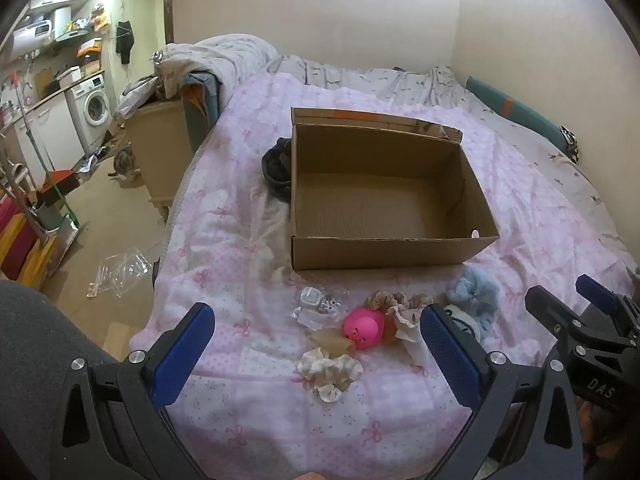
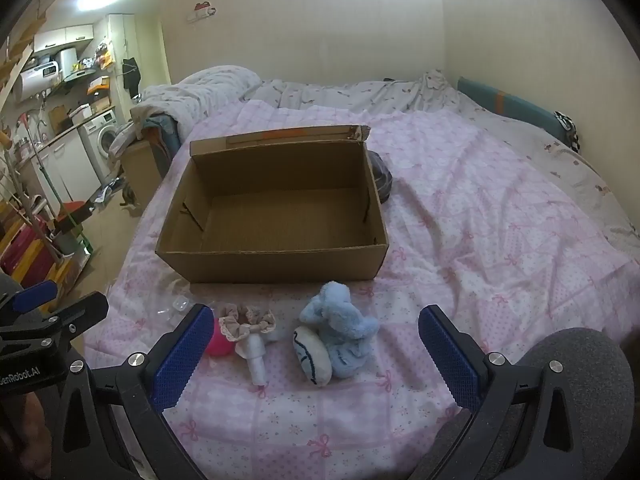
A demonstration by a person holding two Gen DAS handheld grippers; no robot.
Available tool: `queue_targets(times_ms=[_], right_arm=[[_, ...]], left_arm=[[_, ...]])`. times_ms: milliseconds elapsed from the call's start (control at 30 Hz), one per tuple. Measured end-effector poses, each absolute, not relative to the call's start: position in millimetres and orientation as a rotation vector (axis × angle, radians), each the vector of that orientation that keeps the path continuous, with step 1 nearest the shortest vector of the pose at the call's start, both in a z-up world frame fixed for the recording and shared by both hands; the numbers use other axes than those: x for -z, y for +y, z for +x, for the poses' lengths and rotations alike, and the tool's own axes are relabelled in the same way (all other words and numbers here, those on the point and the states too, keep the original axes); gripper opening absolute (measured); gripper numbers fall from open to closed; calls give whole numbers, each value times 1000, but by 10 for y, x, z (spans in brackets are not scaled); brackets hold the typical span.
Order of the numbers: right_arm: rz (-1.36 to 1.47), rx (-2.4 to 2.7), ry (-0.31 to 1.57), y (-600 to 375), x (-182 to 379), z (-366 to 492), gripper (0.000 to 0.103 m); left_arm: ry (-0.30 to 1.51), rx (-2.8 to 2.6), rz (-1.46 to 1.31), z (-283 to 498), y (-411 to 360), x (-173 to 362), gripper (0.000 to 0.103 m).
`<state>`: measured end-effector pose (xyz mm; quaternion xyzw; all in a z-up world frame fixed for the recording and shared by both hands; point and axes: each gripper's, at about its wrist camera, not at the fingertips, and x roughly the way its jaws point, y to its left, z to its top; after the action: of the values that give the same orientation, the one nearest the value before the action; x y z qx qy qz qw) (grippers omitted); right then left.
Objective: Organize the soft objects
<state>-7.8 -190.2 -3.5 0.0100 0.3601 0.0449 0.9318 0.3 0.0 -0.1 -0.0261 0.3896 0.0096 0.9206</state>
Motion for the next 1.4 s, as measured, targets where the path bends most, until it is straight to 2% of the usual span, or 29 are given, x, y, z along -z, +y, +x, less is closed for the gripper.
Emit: queue_targets(times_ms=[1400], right_arm=[[23, -96, 729, -1908, 30, -82, 103]], left_arm=[[793, -22, -56, 1, -8, -1, 103]])
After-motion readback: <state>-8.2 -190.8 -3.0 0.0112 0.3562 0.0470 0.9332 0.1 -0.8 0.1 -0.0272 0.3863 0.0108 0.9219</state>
